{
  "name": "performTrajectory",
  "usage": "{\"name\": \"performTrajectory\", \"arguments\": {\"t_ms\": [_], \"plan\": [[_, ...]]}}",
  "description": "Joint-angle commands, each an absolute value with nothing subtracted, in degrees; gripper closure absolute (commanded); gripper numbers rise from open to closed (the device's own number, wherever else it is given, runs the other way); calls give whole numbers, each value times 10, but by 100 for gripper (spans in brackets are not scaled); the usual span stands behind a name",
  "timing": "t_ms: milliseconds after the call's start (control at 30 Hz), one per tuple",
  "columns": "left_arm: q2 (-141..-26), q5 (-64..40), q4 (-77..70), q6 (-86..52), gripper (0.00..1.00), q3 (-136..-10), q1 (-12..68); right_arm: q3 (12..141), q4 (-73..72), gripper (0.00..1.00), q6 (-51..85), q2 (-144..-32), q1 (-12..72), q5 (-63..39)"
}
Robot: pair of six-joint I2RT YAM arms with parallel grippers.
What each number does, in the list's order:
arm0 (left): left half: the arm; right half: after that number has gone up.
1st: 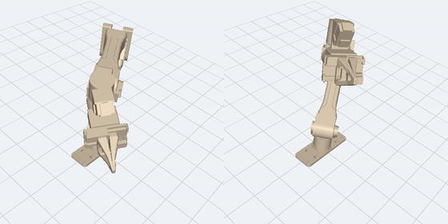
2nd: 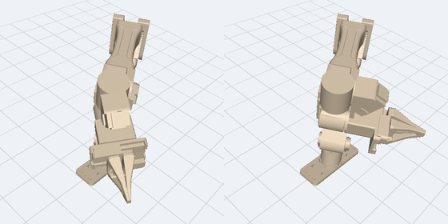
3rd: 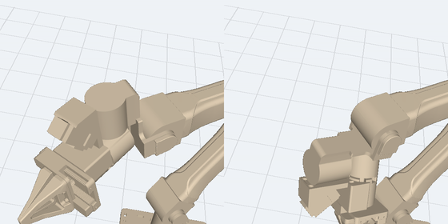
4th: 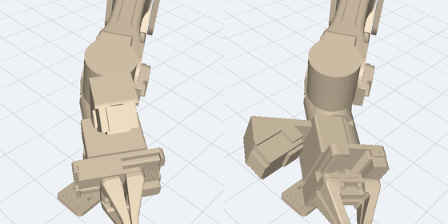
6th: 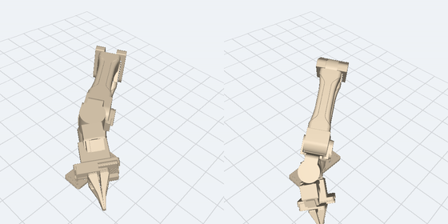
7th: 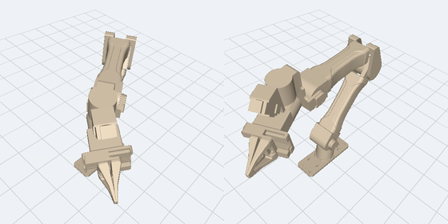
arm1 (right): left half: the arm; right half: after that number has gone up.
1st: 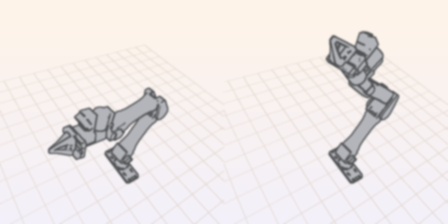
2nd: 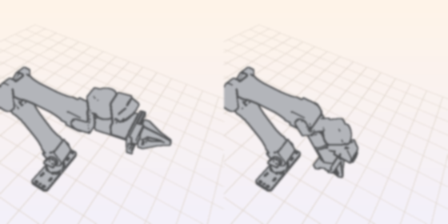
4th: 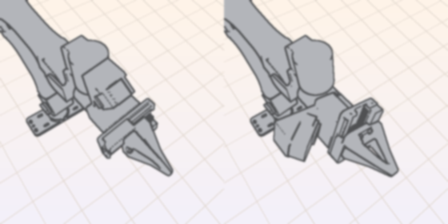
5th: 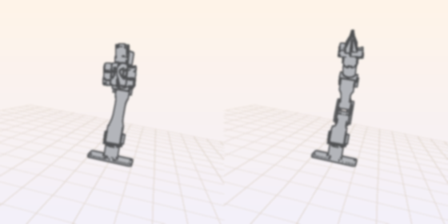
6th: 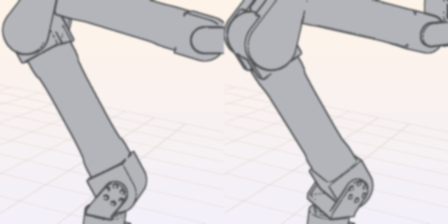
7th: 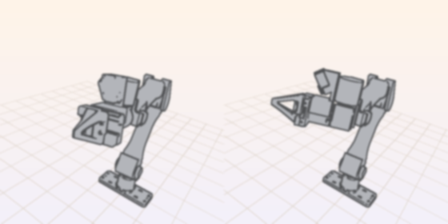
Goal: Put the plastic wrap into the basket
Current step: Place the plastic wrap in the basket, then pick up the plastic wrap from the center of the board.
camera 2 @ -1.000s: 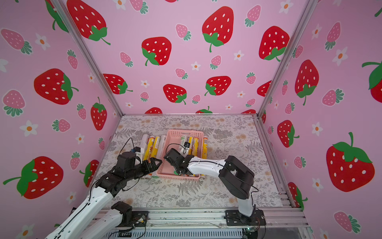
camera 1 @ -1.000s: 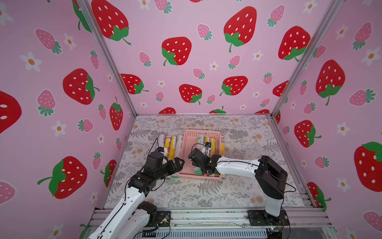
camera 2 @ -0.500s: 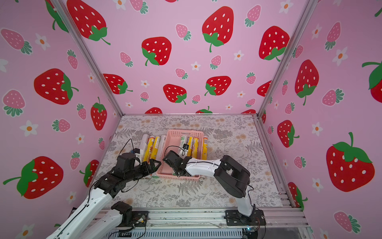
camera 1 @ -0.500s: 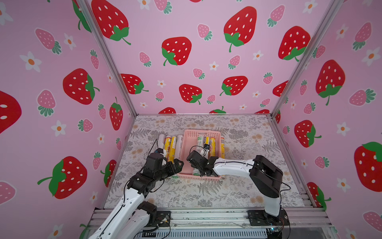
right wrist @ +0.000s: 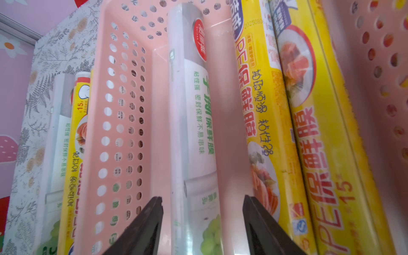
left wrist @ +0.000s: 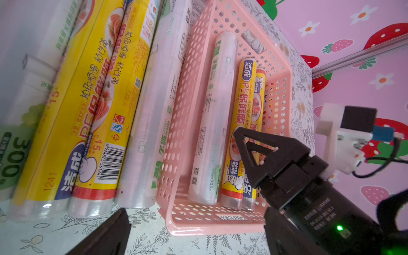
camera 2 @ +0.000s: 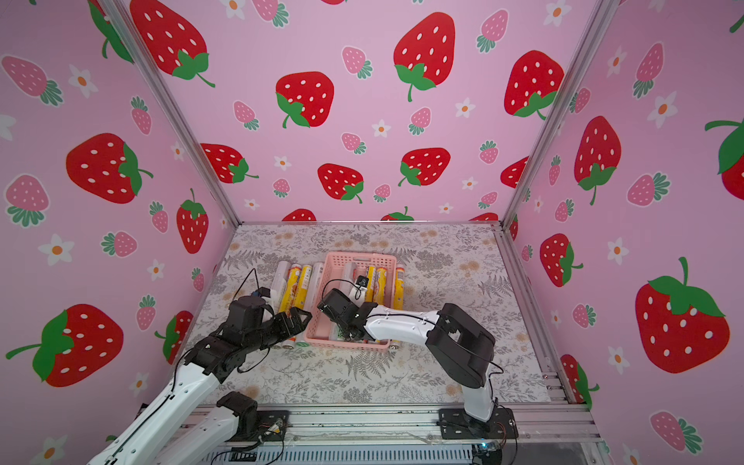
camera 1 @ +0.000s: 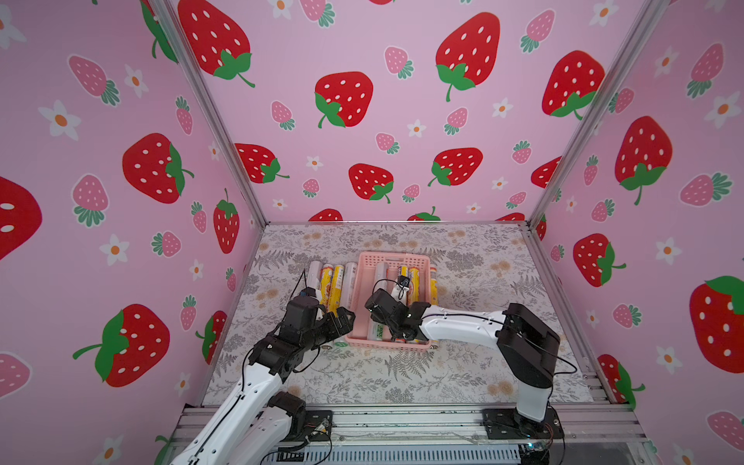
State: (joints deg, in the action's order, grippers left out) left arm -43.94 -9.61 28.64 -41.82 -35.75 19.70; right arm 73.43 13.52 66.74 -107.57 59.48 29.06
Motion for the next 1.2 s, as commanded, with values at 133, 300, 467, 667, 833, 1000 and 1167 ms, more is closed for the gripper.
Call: {"name": "performTrajectory", "arguments": {"t_ms": [133,300,467,667,833,1000,1167], "plan": [[-446,-84,331,-387,0,-408,162,776,184,38,574,-1035,597,254],[-460,-112,324,-382,0,-410,138,881,284,41,516,-1091,594,188],[-449,-106,330,-388,0,-394,133,901,269,45,511,-1128,592,142],[-430,-125,328,-392,0,-381,131,863,255,45,527,-1108,592,153],[-442,-166,307,-395,0,-386,133,804,244,43,496,-1030,584,167],[-484,-203,278,-404,0,-402,146,754,271,42,475,-937,556,177],[-520,-175,248,-416,0,-418,197,672,303,37,460,-834,488,158]]}}
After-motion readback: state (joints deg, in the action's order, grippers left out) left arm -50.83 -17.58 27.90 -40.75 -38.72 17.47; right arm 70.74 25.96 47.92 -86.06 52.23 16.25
